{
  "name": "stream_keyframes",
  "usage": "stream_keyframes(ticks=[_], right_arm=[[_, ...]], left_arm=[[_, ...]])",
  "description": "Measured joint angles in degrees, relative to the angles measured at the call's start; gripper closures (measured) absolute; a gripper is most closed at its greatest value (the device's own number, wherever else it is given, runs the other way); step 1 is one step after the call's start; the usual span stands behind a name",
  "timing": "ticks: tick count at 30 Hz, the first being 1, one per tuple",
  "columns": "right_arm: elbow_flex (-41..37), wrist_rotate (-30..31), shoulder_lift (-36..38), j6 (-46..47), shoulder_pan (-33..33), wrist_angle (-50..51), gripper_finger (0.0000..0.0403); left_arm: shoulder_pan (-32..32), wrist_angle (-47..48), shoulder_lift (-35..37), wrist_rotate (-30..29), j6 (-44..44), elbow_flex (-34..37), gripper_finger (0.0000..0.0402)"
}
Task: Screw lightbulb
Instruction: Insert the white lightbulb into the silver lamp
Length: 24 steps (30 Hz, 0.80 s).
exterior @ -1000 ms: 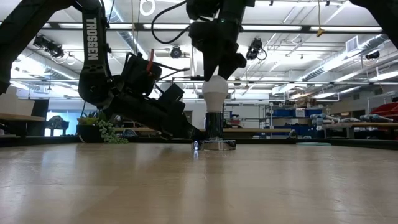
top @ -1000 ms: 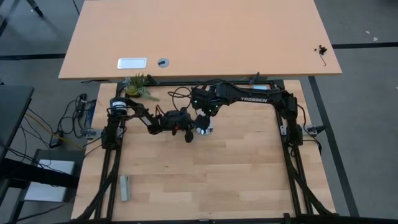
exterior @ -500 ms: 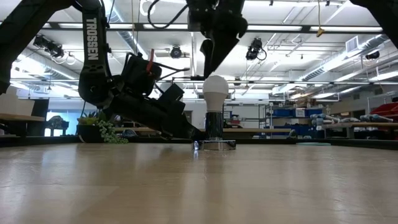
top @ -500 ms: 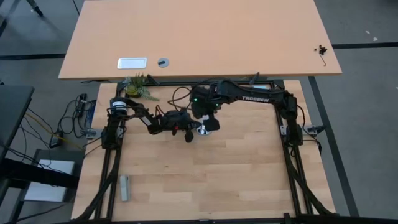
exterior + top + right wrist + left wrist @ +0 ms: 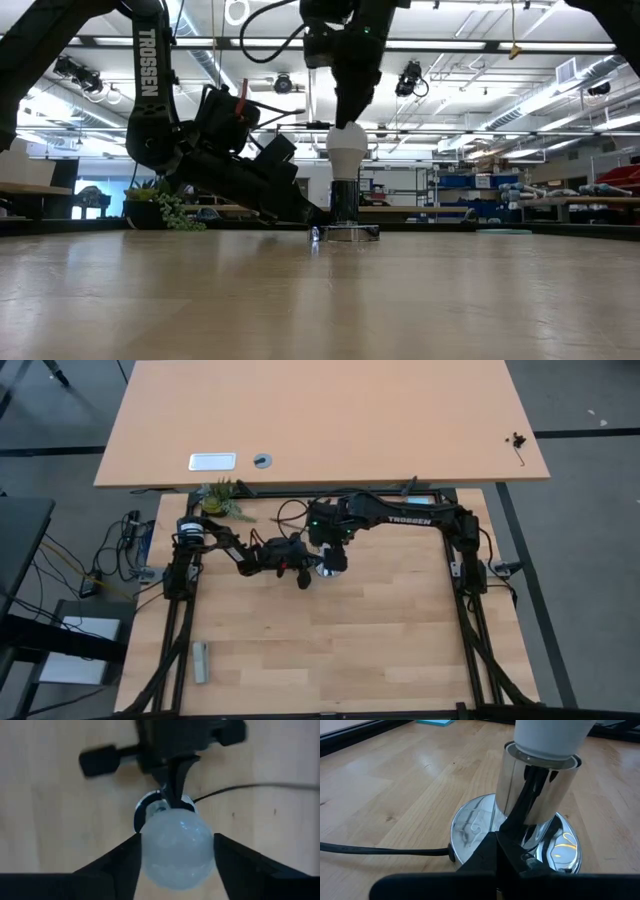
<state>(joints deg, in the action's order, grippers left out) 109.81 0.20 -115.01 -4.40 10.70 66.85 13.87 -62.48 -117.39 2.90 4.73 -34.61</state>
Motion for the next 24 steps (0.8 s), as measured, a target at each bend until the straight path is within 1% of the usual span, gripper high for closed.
stream_keyframes(ticks=[4,5,7,9,12,15,18,21,24], right_arm=[[0.1,0.8,0.1,21.2,0.0,-0.2,0.0209],[0.1,0.8,0.1,24.7,0.0,-0.2,0.0214],[0.1,0.3,0.1,26.3,0.0,-0.7,0.0217],[0.1,0.3,0.0,23.7,-0.2,-1.4,0.0214],[1.7,1.0,-0.3,17.6,-0.2,-0.4,0.0199],[3.8,2.6,-0.3,9.1,-0.2,0.1,0.0174],[5.5,2.8,-0.3,-0.2,-0.2,1.6,0.0147],[5.5,1.0,-0.3,-9.2,-0.2,2.8,0.0125],[5.3,-1.5,-0.3,-13.4,-0.1,3.3,0.0117]], left_arm=[[0.0,0.0,0.0,0.0,0.0,0.0,0.0401],[0.0,0.0,0.0,0.0,0.0,0.0,0.0401],[0.0,0.0,0.0,0.0,0.0,0.0,0.0401],[0.0,0.0,0.0,0.0,0.0,0.0,0.0401],[0.0,0.0,0.0,0.0,0.0,0.0,0.0401],[0.0,0.0,0.0,0.0,0.0,0.0,0.0401],[0.0,0.0,0.0,0.0,0.0,0.0,0.0401],[0.0,0.0,0.0,0.0,0.0,0.0,0.0401],[0.0,0.0,0.0,0.0,0.0,0.0,0.0401]])
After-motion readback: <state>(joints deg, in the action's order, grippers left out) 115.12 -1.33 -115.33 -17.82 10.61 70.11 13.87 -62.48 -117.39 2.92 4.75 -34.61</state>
